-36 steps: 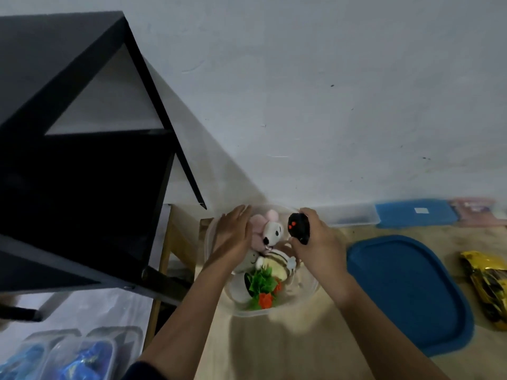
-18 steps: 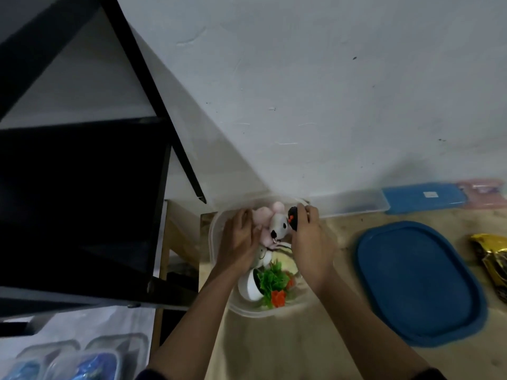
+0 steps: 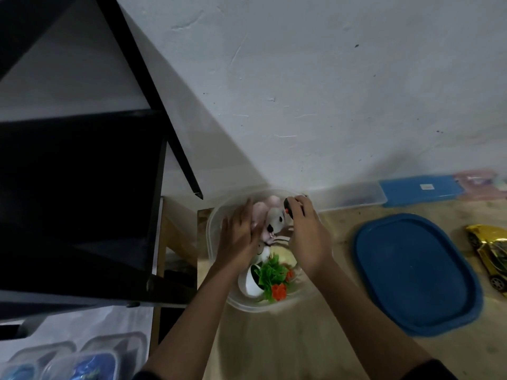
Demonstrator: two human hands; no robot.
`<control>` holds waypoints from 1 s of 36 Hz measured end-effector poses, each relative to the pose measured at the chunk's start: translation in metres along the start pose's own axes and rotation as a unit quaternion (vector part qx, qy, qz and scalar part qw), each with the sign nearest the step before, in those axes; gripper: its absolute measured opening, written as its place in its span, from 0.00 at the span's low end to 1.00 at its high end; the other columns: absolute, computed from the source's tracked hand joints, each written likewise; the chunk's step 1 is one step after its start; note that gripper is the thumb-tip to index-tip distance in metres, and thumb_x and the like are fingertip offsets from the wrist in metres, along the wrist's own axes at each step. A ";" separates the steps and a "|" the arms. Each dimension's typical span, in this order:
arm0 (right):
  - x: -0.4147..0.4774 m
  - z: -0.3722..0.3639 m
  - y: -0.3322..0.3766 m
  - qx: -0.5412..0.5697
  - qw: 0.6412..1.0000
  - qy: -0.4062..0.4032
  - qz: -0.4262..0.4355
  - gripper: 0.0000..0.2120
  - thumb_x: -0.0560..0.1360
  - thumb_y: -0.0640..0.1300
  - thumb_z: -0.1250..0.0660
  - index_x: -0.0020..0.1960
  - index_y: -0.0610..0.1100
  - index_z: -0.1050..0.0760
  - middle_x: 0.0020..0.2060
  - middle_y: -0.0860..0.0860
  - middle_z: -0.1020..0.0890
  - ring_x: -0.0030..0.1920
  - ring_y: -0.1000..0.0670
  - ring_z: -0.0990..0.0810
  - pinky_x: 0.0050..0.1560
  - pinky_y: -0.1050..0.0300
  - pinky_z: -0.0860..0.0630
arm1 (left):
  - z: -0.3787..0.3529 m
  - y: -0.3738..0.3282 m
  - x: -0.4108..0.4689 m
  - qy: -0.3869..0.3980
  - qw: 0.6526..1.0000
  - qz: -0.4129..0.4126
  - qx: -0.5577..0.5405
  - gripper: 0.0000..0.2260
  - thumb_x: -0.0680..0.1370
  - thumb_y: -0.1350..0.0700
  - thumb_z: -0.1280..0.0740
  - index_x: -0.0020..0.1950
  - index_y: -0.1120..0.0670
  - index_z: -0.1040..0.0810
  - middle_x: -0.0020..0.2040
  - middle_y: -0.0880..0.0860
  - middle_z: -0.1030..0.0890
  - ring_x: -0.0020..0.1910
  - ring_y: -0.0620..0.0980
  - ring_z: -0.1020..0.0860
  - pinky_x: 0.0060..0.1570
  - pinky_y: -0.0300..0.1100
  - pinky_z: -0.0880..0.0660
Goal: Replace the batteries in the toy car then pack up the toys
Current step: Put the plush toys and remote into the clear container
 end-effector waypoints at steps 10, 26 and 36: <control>0.000 -0.031 -0.006 0.032 0.999 0.038 0.009 0.27 0.75 0.36 0.42 0.74 0.40 0.43 0.71 0.41 0.37 0.71 0.43 0.39 0.70 0.50 0.38 | -0.016 0.009 -0.001 0.052 0.991 -0.019 0.121 0.32 0.73 0.38 0.66 0.77 0.45 0.58 0.77 0.53 0.46 0.75 0.55 0.46 0.73 0.55 0.48; -0.026 -0.039 -0.004 0.047 0.967 0.250 -0.025 0.41 0.77 0.61 0.45 0.74 0.44 0.68 0.73 0.45 0.68 0.73 0.47 0.71 0.72 0.50 0.65 | -0.010 0.012 -0.003 0.069 0.993 0.024 0.097 0.26 0.82 0.46 0.51 0.78 0.49 0.57 0.77 0.52 0.46 0.76 0.51 0.49 0.73 0.50 0.56; -0.033 -0.047 -0.006 0.053 0.951 0.300 -0.055 0.43 0.76 0.64 0.47 0.74 0.44 0.69 0.72 0.43 0.72 0.72 0.46 0.73 0.72 0.47 0.65 | -0.009 0.010 -0.004 0.071 0.993 0.034 0.092 0.25 0.83 0.47 0.52 0.78 0.49 0.57 0.77 0.52 0.46 0.76 0.49 0.49 0.74 0.49 0.57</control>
Point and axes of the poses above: each hand's wrist, its own x-axis towards the middle knuckle, its own z-axis out of the back of the hand, y = z × x, the point moved 6 cm from there along x, towards the middle knuckle
